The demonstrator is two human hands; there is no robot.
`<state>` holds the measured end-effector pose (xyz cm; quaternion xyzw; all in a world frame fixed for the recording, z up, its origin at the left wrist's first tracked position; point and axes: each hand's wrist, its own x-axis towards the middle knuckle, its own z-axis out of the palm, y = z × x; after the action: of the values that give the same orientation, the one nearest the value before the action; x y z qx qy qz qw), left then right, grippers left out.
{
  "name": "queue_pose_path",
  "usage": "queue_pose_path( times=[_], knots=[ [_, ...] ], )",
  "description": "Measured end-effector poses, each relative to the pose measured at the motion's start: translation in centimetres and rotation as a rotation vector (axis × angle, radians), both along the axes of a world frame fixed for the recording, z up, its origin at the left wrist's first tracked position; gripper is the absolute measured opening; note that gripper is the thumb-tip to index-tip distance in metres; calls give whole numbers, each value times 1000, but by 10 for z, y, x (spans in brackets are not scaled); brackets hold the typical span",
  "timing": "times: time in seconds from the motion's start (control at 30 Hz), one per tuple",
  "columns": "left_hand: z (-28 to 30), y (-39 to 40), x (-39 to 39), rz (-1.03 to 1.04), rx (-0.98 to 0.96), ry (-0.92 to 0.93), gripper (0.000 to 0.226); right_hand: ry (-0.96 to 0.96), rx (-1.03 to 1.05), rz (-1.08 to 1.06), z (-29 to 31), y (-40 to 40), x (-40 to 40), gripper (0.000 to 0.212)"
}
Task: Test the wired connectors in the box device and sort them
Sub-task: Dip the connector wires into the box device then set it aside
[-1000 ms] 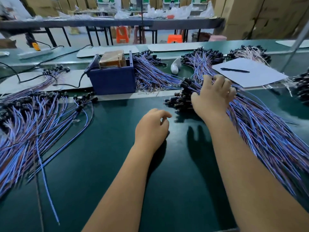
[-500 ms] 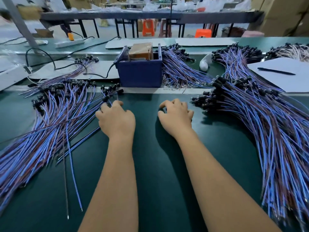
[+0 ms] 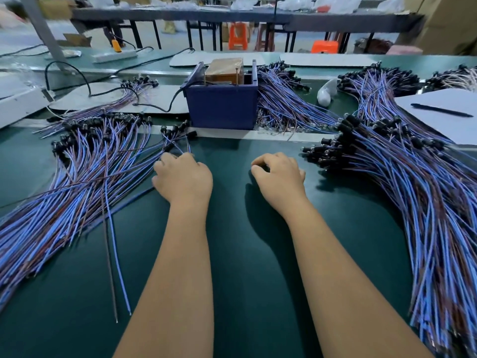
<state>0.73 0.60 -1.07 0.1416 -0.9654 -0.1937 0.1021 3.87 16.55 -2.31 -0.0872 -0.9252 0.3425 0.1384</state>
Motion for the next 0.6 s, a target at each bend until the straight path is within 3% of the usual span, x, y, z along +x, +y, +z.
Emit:
queue_pose_path(
  times=[0.13,0.27,0.37,0.6],
  knots=[
    [-2,-9,-3,128,24,19,28,15,-11,5,-1,1,1,17],
    [-5,-7,-8,-111,117,282,48,29,-21,-10,-1,1,-1,19],
    [-3,2,-18,-203,72,158,52,35,-43,-25,0,1,-1,19],
    [4,-19,-51,-143,19,-48,56,35,-30,-32,1,0,-1,19]
  ],
)
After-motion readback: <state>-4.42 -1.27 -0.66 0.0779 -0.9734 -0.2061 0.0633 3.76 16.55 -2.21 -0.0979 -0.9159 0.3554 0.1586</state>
